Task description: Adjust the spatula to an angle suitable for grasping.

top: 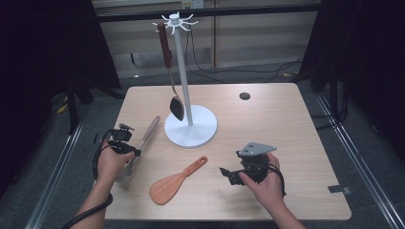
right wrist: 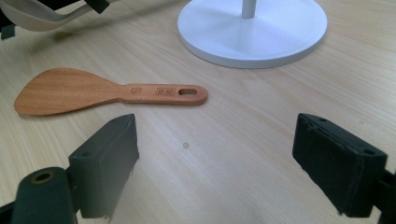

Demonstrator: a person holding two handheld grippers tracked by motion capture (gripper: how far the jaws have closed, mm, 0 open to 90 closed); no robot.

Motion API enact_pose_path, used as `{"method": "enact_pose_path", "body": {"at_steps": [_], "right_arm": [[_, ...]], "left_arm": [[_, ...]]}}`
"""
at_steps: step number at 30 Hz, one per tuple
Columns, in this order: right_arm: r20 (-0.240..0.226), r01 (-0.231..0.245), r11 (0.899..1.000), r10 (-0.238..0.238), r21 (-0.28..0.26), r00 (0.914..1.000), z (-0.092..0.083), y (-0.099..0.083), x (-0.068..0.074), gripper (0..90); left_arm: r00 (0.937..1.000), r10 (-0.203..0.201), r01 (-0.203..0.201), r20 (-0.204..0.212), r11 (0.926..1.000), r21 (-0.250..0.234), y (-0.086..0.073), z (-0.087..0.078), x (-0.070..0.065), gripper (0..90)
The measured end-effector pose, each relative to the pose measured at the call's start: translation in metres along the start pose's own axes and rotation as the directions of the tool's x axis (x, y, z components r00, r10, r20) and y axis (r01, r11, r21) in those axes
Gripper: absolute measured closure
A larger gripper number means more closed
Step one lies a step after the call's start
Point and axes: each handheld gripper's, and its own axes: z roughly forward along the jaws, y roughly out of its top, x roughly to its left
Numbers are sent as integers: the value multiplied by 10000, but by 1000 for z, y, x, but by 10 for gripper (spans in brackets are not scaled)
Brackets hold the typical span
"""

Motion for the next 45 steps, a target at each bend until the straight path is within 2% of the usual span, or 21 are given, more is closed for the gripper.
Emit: {"method": "enact_pose_path", "body": {"at_steps": [4,6,8,15,16,20,21,25,27,28,30,32,33,35,38,39,42,44,45], "right_arm": [[3,-3,10000,3,-17,10000,0,0,0,136],[5,2,10000,-2,-11,10000,0,0,0,136],[4,0,10000,0,16,10000,0,0,0,136],[-29,11,10000,-11,17,10000,0,0,1,136],[-57,-13,10000,13,15,10000,0,0,0,136],[-56,6,10000,-6,46,10000,1,-1,-1,135],[-59,15,10000,-15,38,10000,1,-1,-1,136],[-69,3,10000,-3,42,10000,1,0,0,135],[-61,7,10000,-7,59,10000,1,0,0,135],[-67,4,10000,-4,62,10000,1,0,0,135],[-70,9,10000,-9,44,10000,1,0,0,135],[-71,19,10000,-19,70,10000,1,0,-1,135],[-73,17,10000,-16,81,10000,1,-1,-1,135],[-75,24,10000,-23,90,10000,1,-1,-1,135],[-70,20,10000,-19,97,10000,1,-1,-1,135],[-61,31,10000,-30,93,10000,1,-1,-1,135],[-45,29,10000,-28,84,10000,0,-1,-2,135],[-49,36,10000,-35,93,10000,0,-1,-2,135],[-50,31,9999,-30,101,10000,0,-1,-2,135]], "left_arm": [[10000,4,0,57,9981,-618,0,-7,-1,782],[9998,34,-27,194,9993,-368,0,-7,-2,781],[9998,183,-182,128,9998,-47,-1,-3,-2,781],[9998,92,-105,173,9970,770,-5,14,1,779],[9997,-44,26,227,9967,807,-6,17,0,779],[9999,-14,-3,146,9934,1143,-3,20,0,776],[9999,114,-128,114,9924,1224,-2,21,0,775],[9997,243,-253,79,9844,1743,5,22,-2,770],[9999,114,-124,67,9855,1694,8,23,-3,769],[9998,188,-191,31,9841,1767,9,23,-2,765],[10000,80,-79,2,9866,1632,13,24,-3,760],[9999,152,-158,46,9828,1838,17,25,-4,752],[9997,237,-220,-66,9820,1874,19,25,-4,746],[9998,199,-176,-101,9811,1925,22,26,-6,736],[9987,422,-345,-282,9719,2327,26,31,-8,732],[9989,349,-268,-306,9720,2335,27,32,-9,729],[9979,472,-345,-438,9662,2556,31,34,-12,732],[9961,669,-481,-571,9578,2833,34,35,-13,755],[9969,480,-284,-616,9578,2860,35,36,-14,771]]}}
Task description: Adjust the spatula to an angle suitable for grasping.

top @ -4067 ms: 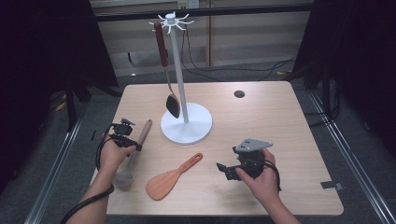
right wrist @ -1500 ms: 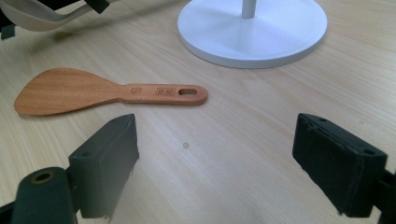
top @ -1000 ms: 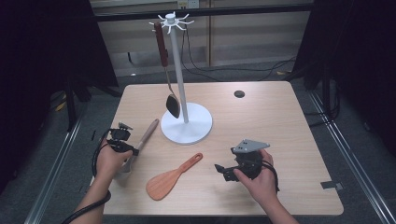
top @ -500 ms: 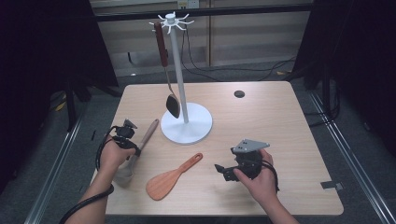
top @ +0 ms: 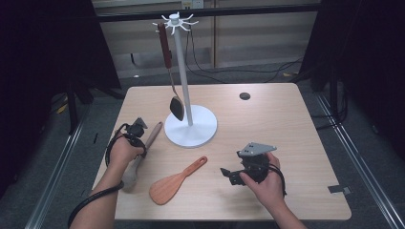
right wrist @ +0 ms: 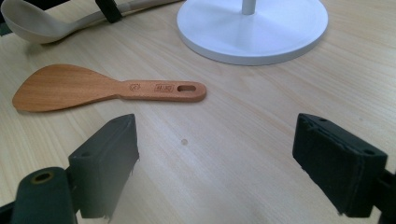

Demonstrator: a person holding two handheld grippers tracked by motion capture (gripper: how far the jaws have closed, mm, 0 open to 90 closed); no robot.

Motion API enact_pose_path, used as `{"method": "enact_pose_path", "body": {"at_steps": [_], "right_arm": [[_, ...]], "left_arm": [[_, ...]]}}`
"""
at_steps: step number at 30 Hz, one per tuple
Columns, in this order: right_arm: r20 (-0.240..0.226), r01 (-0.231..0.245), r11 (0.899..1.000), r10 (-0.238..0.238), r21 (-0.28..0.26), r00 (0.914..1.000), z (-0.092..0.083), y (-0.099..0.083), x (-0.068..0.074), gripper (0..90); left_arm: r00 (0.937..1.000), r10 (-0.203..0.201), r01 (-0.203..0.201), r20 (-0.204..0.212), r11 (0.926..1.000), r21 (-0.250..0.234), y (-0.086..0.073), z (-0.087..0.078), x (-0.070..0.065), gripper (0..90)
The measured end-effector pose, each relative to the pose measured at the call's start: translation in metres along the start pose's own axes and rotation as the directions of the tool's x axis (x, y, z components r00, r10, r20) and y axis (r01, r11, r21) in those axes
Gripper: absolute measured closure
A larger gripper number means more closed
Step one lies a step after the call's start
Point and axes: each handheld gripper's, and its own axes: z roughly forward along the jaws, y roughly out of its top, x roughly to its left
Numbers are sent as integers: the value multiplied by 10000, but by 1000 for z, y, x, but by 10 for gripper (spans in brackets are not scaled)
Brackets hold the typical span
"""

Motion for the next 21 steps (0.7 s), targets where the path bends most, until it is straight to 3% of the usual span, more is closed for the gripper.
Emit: {"method": "enact_pose_path", "body": {"at_steps": [1,7,21], "right_arm": [[-13,-24,10000,24,18,10000,0,0,0,135],[13,32,10000,-32,-27,10000,-1,0,1,135],[22,4,10000,-4,-5,10000,-1,0,0,135]], "left_arm": [[9997,-208,207,91,9998,44,1,0,-1,777],[9998,-177,177,-24,9996,234,3,0,-1,785],[9992,-224,236,335,9991,-363,-7,-10,5,785]]}}
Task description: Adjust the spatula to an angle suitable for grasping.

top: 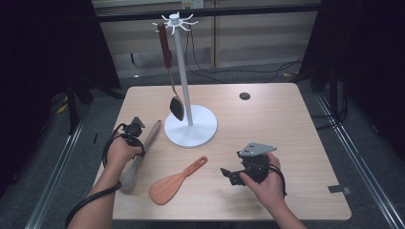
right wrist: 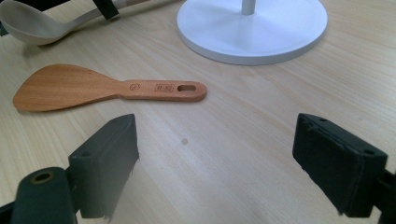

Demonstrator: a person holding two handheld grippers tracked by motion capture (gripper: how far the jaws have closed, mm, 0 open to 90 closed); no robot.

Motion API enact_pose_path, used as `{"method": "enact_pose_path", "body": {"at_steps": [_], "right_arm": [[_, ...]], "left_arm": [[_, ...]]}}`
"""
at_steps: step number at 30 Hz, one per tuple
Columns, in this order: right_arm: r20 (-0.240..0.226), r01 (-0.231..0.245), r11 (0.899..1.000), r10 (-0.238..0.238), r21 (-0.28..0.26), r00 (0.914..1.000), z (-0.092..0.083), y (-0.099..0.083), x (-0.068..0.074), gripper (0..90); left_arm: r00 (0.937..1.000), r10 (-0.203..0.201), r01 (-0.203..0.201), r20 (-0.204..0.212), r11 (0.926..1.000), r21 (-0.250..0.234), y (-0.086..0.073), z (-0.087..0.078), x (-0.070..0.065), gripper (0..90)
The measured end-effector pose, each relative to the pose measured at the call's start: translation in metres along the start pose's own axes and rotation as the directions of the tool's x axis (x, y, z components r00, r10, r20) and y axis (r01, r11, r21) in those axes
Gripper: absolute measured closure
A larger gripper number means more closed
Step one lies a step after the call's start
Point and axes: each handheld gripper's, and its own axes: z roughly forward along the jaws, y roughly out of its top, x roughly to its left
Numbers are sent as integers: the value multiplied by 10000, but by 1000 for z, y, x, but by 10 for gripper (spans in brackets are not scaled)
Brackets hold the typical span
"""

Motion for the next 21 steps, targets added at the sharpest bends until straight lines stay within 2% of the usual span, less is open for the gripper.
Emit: {"method": "enact_pose_path", "body": {"at_steps": [3,7,11,14,15,17,19,21], "right_arm": [[-20,-3,10000,3,12,10000,1,0,0,135],[-45,34,10000,-33,54,10000,2,-1,2,135],[-54,3,10000,-3,20,10000,1,0,2,135],[-20,-28,10000,28,16,10000,1,0,2,135],[-36,-24,10000,24,25,10000,2,0,2,135],[-52,-20,10000,20,45,10000,2,0,3,135],[-77,17,10000,-17,34,10000,3,0,3,135],[-84,28,10000,-28,40,10000,4,0,3,135]], "left_arm": [[9998,-121,126,163,9994,-334,-4,-7,2,786],[9997,-77,96,246,9968,-791,-9,-17,6,787],[9986,-63,147,519,9864,-1636,-17,-27,10,787],[9987,-34,149,508,9736,-2278,-22,-33,13,788],[9989,80,30,464,9721,-2344,-24,-35,14,787],[9986,63,81,528,9631,-2692,-26,-40,14,787],[9971,-44,274,754,9514,-3069,-28,-43,16,787],[9951,-196,532,971,9328,-3564,-31,-47,17,787]]}}
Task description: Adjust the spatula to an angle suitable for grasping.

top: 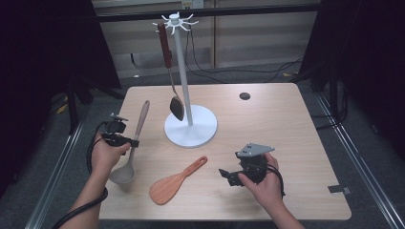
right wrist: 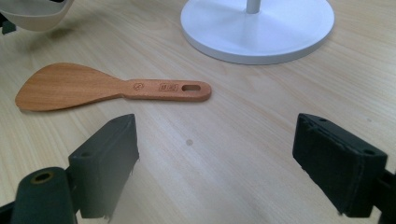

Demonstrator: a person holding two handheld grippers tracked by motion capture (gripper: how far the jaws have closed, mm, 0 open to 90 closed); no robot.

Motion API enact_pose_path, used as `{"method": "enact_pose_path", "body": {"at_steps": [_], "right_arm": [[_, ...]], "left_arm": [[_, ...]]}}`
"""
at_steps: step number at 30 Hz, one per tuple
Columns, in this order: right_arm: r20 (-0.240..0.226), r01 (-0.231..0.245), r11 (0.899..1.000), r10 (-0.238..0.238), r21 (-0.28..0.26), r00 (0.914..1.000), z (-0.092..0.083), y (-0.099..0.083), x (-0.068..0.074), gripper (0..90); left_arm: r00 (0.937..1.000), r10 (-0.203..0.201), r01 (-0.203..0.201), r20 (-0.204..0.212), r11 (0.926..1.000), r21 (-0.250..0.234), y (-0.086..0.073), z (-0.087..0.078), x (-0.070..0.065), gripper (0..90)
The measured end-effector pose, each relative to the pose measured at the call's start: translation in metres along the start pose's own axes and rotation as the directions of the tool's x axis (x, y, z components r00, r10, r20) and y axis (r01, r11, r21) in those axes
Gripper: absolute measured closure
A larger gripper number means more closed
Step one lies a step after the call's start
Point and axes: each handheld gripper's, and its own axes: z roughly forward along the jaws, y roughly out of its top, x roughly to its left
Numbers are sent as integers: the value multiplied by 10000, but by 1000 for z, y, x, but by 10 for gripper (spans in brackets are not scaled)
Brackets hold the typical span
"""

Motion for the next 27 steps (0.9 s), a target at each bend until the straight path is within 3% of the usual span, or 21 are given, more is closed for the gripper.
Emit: {"method": "enact_pose_path", "body": {"at_steps": [3,5,10,13,16,20,21,23,24,27], "right_arm": [[-12,-9,10000,8,-7,10000,0,0,0,135],[-7,-28,10000,28,-14,10000,0,0,0,135],[-10,-23,10000,23,-12,10000,-1,0,-1,135],[4,-12,10000,12,-14,10000,-1,0,0,135],[19,23,10000,-23,-12,10000,-1,1,0,134],[-58,81,9999,-80,65,10000,0,1,2,134],[-59,96,9999,-96,55,9999,0,1,2,134],[-53,100,9999,-100,62,9999,0,1,3,133],[-41,104,9999,-103,55,9999,0,1,3,132],[49,71,10000,-71,67,10000,-1,1,2,125]], "left_arm": [[10000,11,-10,22,9979,-648,-1,-6,-2,787],[9997,231,-242,-125,9951,-955,-2,-11,-3,787],[9991,362,-393,-199,9805,-1926,-6,-22,-8,787],[9975,528,-629,-477,9679,-2432,-9,-27,-14,787],[9975,390,-553,-588,9494,-3092,-13,-31,-20,787],[9962,455,-688,-742,9339,-3509,-16,-36,-25,787],[9961,417,-675,-775,9270,-3688,-17,-36,-27,787],[9959,526,-766,-738,9232,-3767,-19,-39,-29,787],[9965,453,-697,-702,9143,-3990,-20,-39,-31,787],[9969,516,-723,-594,8987,-4325,-23,-42,-36,787]]}}
